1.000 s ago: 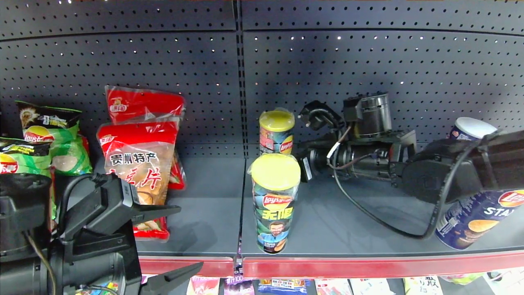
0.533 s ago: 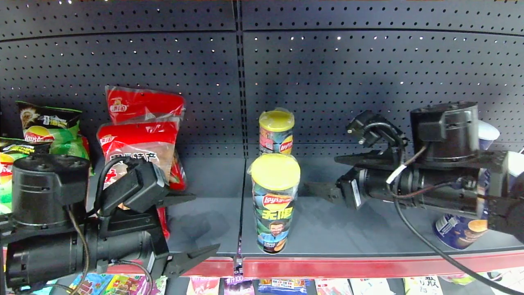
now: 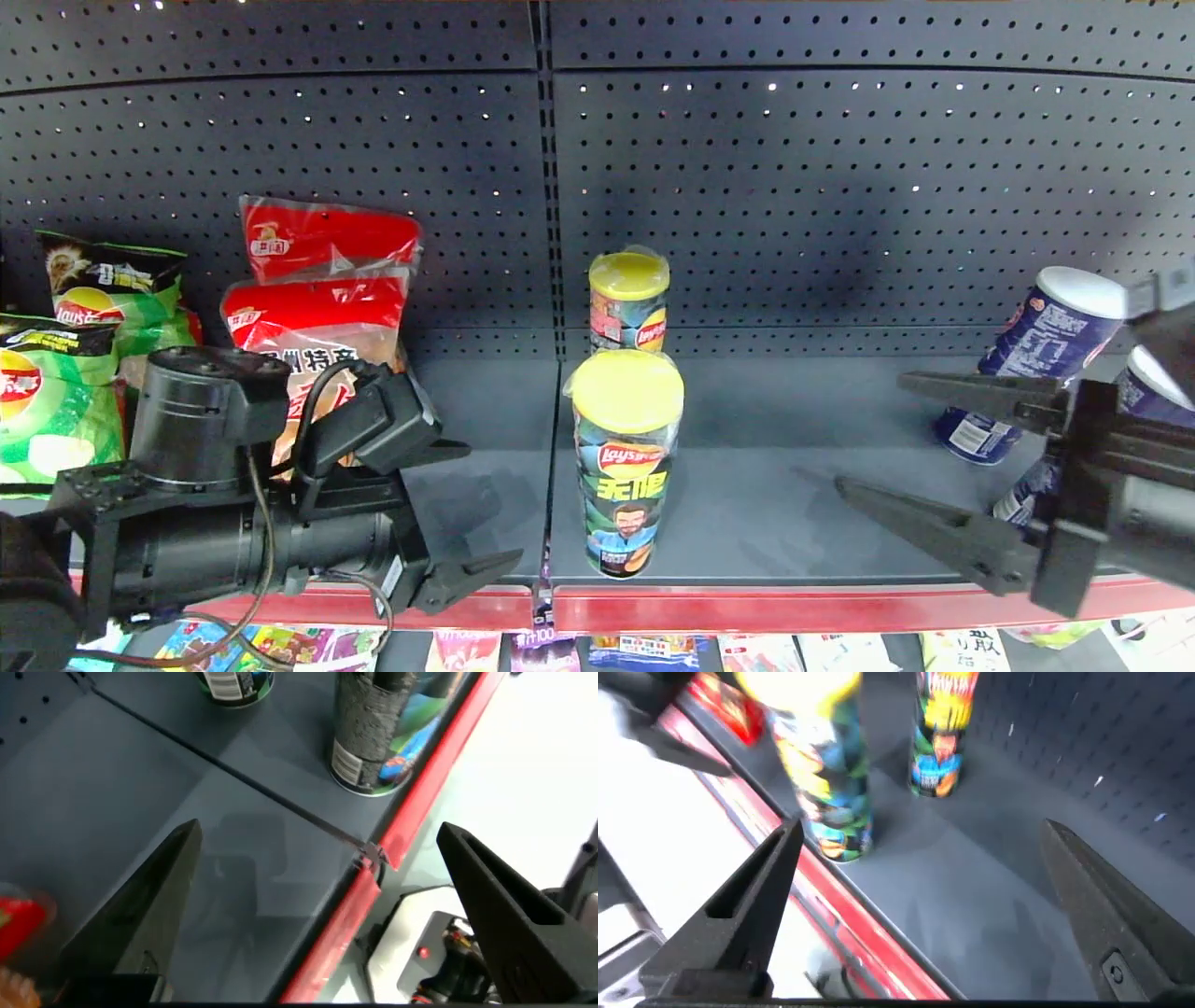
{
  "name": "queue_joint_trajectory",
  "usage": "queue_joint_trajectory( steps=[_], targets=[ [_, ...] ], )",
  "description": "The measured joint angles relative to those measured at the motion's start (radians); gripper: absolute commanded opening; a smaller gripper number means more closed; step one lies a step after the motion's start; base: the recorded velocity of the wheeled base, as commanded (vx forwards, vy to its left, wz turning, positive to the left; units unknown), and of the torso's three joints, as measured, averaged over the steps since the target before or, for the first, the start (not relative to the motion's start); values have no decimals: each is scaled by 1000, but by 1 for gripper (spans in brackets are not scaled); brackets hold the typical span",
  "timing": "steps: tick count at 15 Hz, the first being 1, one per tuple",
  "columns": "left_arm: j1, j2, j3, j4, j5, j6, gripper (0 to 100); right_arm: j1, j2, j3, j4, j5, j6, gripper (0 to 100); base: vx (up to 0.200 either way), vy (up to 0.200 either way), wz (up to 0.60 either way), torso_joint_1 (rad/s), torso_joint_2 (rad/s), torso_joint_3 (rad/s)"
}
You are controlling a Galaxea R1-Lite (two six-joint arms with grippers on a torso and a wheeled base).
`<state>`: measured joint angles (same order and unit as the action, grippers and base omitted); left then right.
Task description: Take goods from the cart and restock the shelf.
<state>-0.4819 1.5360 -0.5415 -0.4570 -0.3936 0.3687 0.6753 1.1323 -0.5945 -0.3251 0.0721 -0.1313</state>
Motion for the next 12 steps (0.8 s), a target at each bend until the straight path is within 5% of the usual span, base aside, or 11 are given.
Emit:
queue_joint_trajectory(
  steps=[12],
  targets=[
    [-27, 212, -162, 0, 48, 21, 100, -59, -306, 22, 36, -86, 8, 100, 0, 0, 0, 0, 0, 0]
  ],
)
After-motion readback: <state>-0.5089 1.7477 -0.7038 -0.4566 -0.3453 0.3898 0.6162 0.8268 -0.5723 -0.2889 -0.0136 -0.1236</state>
